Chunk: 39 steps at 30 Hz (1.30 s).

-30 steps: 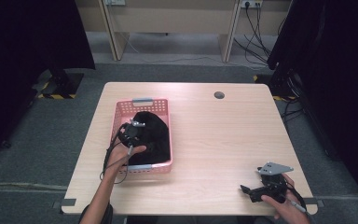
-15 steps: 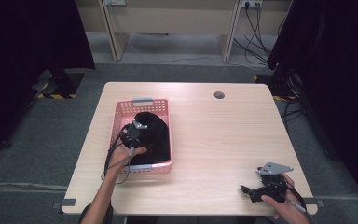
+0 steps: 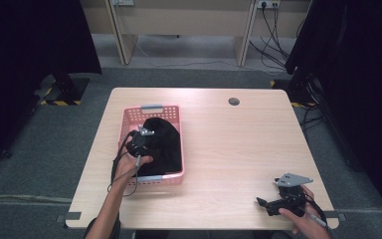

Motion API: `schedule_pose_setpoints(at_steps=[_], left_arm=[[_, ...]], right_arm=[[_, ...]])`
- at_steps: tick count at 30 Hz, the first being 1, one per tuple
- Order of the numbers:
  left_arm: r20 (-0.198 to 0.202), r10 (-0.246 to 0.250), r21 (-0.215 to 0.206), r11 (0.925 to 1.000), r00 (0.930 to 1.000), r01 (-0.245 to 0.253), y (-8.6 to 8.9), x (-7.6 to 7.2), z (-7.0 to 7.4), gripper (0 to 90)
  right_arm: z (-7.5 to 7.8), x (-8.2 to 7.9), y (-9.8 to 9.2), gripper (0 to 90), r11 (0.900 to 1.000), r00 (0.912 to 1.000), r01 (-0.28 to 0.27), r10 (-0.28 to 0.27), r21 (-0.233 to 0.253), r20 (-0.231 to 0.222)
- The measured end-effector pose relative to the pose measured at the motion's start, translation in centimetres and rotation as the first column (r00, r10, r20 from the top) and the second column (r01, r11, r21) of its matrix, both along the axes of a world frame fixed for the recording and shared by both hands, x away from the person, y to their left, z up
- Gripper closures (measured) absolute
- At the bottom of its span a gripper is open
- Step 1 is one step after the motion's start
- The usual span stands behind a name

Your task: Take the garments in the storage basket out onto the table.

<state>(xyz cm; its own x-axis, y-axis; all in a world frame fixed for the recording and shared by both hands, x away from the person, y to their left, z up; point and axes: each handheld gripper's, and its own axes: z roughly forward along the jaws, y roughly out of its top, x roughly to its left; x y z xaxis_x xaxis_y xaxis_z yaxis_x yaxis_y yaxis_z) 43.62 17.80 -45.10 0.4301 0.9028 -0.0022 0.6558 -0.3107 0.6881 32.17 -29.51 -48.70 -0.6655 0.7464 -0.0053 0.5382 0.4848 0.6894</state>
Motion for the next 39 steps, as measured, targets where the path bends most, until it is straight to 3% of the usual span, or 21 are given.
schedule_pose_setpoints(at_steps=[6,17,31,39], left_arm=[[0.024,0.001,-0.033,0.9995,0.9997,0.000,0.3,-0.3,1.1,40.7],[0.107,0.010,-0.119,0.9929,0.9942,0.003,1.4,-1.5,4.5,40.6],[0.130,0.010,-0.148,0.9889,0.9915,0.010,1.9,-2.4,6.1,40.4],[0.139,-0.008,-0.140,0.9897,0.9902,0.028,1.7,-2.8,6.8,40.4]], right_arm=[[0.0,0.0,0.0,0.3,1.000,1.0000,0.000,0.000,0.000,0.000],[0.0,0.0,0.0,0.3,1.000,1.0000,-0.001,0.001,0.000,0.000],[0.0,0.0,0.0,0.3,1.000,1.0000,-0.001,0.001,0.000,0.000],[0.0,0.0,0.0,0.3,1.000,1.0000,-0.001,0.001,0.000,0.000]])
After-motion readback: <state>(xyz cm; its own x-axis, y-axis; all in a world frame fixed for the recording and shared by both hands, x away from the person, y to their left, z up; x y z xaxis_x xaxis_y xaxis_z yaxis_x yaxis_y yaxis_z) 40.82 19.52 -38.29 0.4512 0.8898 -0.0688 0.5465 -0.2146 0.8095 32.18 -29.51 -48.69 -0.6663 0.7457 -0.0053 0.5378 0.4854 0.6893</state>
